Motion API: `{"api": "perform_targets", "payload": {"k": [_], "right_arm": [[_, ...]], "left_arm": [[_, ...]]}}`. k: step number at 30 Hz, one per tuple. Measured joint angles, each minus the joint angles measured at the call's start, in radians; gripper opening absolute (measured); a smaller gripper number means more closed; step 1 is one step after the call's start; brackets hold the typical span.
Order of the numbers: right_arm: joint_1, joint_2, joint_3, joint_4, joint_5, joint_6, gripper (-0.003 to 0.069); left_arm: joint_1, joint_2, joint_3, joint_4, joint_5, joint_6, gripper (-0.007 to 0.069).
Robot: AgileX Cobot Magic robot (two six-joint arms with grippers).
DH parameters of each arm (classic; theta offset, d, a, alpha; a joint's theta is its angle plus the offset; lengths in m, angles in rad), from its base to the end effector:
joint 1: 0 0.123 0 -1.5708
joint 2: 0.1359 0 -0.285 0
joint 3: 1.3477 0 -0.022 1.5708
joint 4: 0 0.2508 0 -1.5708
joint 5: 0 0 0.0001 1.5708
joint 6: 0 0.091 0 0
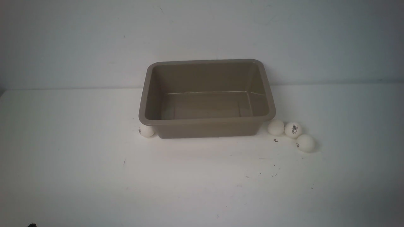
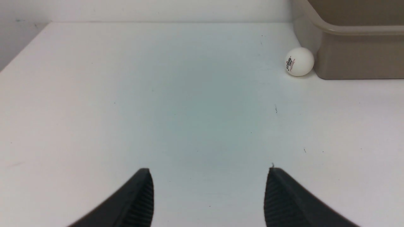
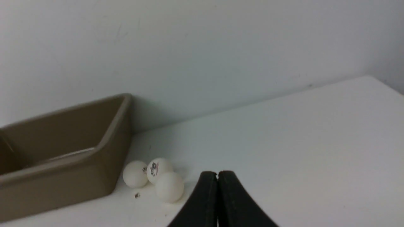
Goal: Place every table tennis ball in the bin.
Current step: Use the right arm to clamp the table tennis ball closest to it
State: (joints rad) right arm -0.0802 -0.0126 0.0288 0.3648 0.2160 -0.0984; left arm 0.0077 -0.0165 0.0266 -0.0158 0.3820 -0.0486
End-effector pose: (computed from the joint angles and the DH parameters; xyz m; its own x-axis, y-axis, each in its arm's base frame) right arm 0.0561 0.0025 0.1858 -0.1249 0.2659 -0.9559 0.0375 0.9640 0.2632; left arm 0.0522 -0.0001 0.1708 -0.2994 -0.0655 -0.9519 -0.0210 0.9978 -0.0621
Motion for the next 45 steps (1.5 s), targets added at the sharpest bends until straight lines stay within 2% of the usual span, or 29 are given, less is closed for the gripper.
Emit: {"api": "perform_targets", "payload": {"k": [3,6,9,12,17,21,35,38,41,43,44,45], "right_arm": [[0.000,0.000,0.000,0.067,-0.054,0.024,-0.0015],[0.000,0.000,0.000,0.235,-0.098,0.112,-0.0015],[0.000,0.000,0.000,0.430,-0.114,0.198,-0.0015],[0.000,0.000,0.000,0.564,-0.123,0.226,-0.0015],[0.000,0.000,0.000,0.710,-0.134,0.227,-0.0015],[0.000,0.000,0.000,0.736,-0.130,0.212,-0.0015],[0.000,0.000,0.000,0.747,-0.140,0.204,-0.0015],[0.000,0.000,-0.029,0.714,-0.071,0.105,-0.0015],[0.000,0.000,-0.135,0.660,0.022,-0.094,-0.0015],[0.000,0.007,-0.271,0.644,0.092,-0.275,-0.0015],[0.000,0.007,-0.271,0.644,0.092,-0.275,-0.0015],[0.000,0.026,-0.326,0.641,0.124,-0.351,-0.0015]], "left_arm": [[0.000,0.000,0.000,-0.010,0.000,-0.015,0.0426],[0.000,0.000,0.000,-0.122,-0.011,-0.076,0.0426],[0.000,0.000,0.001,-0.347,-0.049,-0.157,0.0426],[0.000,0.000,0.001,-0.546,-0.058,-0.198,0.0426],[0.000,0.000,0.001,-0.783,-0.130,-0.211,0.0426],[0.000,0.000,0.001,-0.839,-0.169,-0.213,0.0426],[0.000,0.000,0.001,-0.860,-0.249,-0.185,0.0426],[0.000,0.000,0.001,-0.862,-0.250,-0.103,0.0426],[0.000,0.000,-0.032,-0.862,-0.229,0.077,0.0426],[0.000,0.000,-0.092,-0.863,-0.189,0.242,0.0426],[0.000,0.000,-0.099,-0.863,-0.183,0.259,0.0426],[0.000,0.000,-0.132,-0.868,-0.146,0.336,0.0426]]}}
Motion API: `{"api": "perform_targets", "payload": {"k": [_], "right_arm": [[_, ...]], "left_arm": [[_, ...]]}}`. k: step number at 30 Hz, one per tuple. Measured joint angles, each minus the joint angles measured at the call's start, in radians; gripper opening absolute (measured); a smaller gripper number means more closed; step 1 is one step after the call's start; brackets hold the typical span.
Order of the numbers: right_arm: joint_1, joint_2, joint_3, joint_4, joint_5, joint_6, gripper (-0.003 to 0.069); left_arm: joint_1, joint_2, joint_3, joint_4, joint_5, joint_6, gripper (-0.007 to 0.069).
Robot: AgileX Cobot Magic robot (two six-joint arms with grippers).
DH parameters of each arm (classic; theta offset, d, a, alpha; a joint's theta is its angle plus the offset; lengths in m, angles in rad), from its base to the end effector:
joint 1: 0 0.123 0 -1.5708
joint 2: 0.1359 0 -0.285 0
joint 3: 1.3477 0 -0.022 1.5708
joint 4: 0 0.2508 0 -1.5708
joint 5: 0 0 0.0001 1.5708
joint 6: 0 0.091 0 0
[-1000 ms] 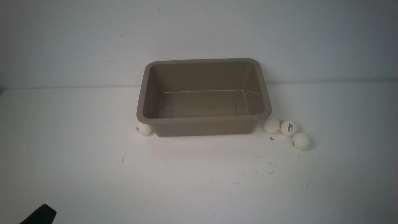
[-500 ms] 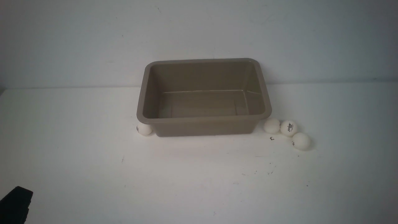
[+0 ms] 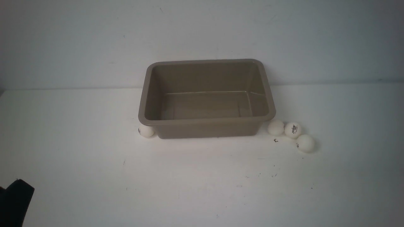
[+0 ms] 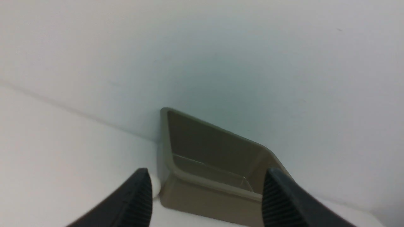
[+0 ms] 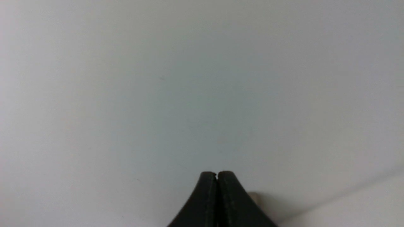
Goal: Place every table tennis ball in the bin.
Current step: Use the right arm to clamp the table tennis ball closest to it
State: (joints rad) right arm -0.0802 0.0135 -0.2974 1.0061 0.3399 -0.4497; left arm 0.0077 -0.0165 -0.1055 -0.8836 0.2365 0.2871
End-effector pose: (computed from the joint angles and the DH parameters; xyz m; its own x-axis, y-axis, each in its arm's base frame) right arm 0.0317 0.0232 0.2928 0.0569 0.4816 -0.8745 -0.2640 0.8520 0.4520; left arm 0.0473 -0.0162 0.2356 -0.0474 -0.5415 -0.8394 0.1763 0.8226 -0.5406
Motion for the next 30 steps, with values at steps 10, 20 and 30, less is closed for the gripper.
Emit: {"api": "perform_targets", "payload": {"k": [10,20,30], "right_arm": [[0.000,0.574,-0.338,-0.103,0.365,-0.161,-0.0015],[0.015,1.149,-0.600,-0.315,0.532,-0.150,-0.0013],[0.311,1.345,-0.851,-0.953,0.563,0.324,-0.0011]], "left_arm": [[0.000,0.201,-0.185,-0.040,0.356,0.418,0.0426],[0.000,0.285,-0.258,-0.211,0.444,0.838,0.0426],[0.000,0.353,-0.291,-0.210,0.520,0.949,0.0426]]}}
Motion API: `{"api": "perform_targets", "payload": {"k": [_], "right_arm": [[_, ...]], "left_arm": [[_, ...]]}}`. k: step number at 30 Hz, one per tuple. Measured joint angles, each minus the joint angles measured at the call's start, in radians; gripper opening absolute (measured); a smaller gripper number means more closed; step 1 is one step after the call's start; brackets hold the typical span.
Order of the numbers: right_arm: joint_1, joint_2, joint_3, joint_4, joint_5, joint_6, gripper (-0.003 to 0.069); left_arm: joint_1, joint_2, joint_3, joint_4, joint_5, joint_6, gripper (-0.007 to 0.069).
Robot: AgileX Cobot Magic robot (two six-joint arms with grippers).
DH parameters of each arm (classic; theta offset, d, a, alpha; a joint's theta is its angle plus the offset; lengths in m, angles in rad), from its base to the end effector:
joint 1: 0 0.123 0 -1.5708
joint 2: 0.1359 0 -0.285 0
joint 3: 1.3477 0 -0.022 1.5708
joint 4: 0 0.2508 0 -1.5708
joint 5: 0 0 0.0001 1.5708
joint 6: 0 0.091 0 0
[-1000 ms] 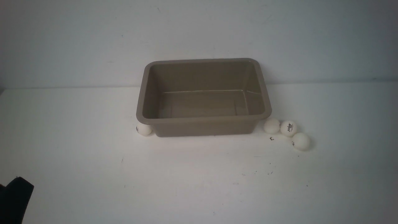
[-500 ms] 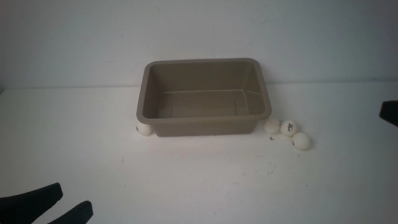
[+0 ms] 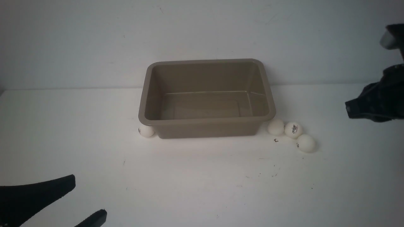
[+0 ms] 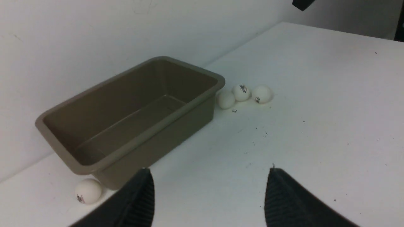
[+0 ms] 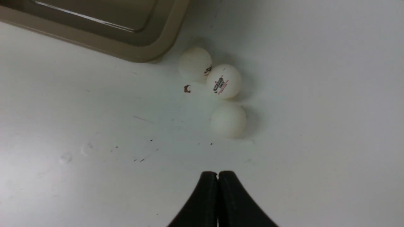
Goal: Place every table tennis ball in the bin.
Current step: Use the right arm to clamp the table tennis ball closest to it
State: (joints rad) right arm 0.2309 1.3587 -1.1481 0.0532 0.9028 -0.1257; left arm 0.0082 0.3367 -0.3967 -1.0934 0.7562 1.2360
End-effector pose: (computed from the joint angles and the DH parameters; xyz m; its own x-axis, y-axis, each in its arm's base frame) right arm 0.2688 0.0671 0.3203 -0.8056 -0.2844 -0.5197 -0.3257 0.9454 -0.0125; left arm 0.0612 -0.0550 0.2926 -0.0857 0.2210 -0.9715 0.6313 0.7664 0.1186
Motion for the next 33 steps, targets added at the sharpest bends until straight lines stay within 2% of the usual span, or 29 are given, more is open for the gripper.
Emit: {"api": "perform_targets", "payload": {"k": [3,6,9,11,12,18,19,26,30,33], "right_arm": [[0.077,0.040,-0.020,-0.168,-0.009,0.119,-0.0011],[0.105,0.108,-0.023,-0.261,-0.013,0.194,-0.0011],[0.109,0.171,-0.023,-0.285,-0.017,0.219,-0.0010],[0.110,0.197,-0.023,-0.288,-0.023,0.225,-0.0010],[0.110,0.206,-0.023,-0.288,-0.028,0.228,-0.0010],[0.110,0.212,-0.023,-0.289,-0.164,0.233,-0.0008],[0.110,0.212,-0.023,-0.289,-0.183,0.237,-0.0008],[0.110,0.215,-0.023,-0.239,-0.275,0.347,0.0002],[0.110,0.219,-0.023,-0.236,-0.277,0.357,0.0067],[0.110,0.252,-0.023,-0.239,-0.268,0.340,0.0152]], "left_arm": [[0.000,0.040,0.000,0.008,-0.040,-0.046,0.0426],[0.000,0.103,-0.009,0.022,-0.131,-0.135,0.0426],[0.000,0.223,-0.052,0.079,-0.167,-0.207,0.0413],[0.000,0.333,-0.113,0.127,-0.158,-0.251,0.0377],[0.000,0.389,-0.151,0.148,-0.156,-0.273,0.0350],[0.000,0.756,-0.477,0.245,-0.143,-0.432,0.0043],[0.000,0.790,-0.504,0.255,-0.136,-0.443,0.0017],[0.000,0.970,-0.555,0.271,-0.139,-0.477,-0.0004],[0.000,1.034,-0.555,0.271,-0.165,-0.442,-0.0001],[0.000,1.078,-0.555,0.271,-0.168,-0.410,0.0010]]}}
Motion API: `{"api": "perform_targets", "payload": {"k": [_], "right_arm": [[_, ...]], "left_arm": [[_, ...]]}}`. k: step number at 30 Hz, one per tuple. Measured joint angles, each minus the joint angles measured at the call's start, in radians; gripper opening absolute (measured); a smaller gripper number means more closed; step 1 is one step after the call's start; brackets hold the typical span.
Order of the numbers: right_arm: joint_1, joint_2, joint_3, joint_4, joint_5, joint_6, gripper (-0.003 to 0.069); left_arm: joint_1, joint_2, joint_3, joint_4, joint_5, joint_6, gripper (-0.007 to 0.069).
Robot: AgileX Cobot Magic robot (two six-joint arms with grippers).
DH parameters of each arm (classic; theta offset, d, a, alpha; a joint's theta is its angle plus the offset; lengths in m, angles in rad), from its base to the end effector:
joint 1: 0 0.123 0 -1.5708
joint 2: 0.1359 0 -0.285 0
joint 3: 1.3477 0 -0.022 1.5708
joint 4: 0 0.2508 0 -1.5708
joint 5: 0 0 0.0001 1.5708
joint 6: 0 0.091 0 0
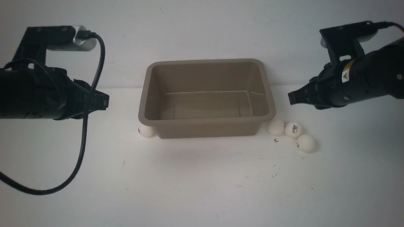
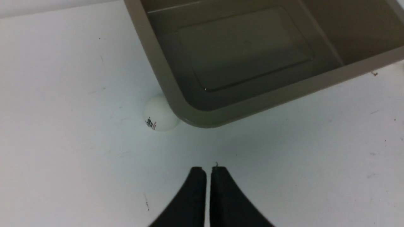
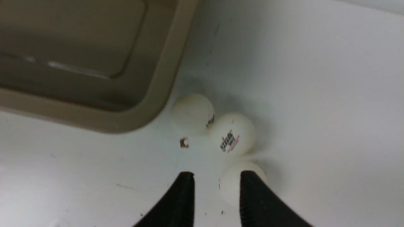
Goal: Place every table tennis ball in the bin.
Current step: Use the right arm to clamp the table tennis ball closest to it
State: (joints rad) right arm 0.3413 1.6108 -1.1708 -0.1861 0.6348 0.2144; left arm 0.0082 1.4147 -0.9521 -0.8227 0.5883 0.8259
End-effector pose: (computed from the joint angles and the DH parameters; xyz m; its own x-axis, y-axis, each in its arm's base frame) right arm 0.3267 0.1054 0.2625 -0.7982 -0.2161 -0.5623 -0.2245 0.9729 -0.0553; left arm 0.2937 -0.0347 0.2767 -0.6889 0.0811 -0.7203 0.3424 0.9122 -0.2248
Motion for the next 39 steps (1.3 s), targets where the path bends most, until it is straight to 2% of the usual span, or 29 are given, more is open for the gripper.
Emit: {"api": "perform_targets", "payload": {"k": [4,7,9,13,23,39], "right_arm": [[0.000,0.096,0.000,-0.004,0.053,-0.046,0.0392],[0.000,0.121,0.000,-0.005,0.053,-0.046,0.0503],[0.000,0.129,-0.002,-0.007,0.050,-0.046,0.0544],[-0.011,0.174,-0.048,-0.007,0.058,-0.051,0.0572],[-0.025,0.308,-0.171,-0.012,0.127,-0.081,0.0576],[-0.026,0.371,-0.180,-0.046,0.161,-0.081,0.0567]], "left_arm": [[0.000,0.020,0.000,0.000,0.009,0.013,0.0034],[0.000,0.020,0.000,0.000,0.009,0.015,0.0047],[0.000,0.020,0.000,0.000,0.009,0.017,0.0051],[0.000,0.020,0.000,0.000,0.009,0.018,0.0051],[0.000,0.020,0.000,0.000,0.008,0.037,0.0051],[0.000,0.021,0.000,0.000,-0.002,0.044,0.0051]]}}
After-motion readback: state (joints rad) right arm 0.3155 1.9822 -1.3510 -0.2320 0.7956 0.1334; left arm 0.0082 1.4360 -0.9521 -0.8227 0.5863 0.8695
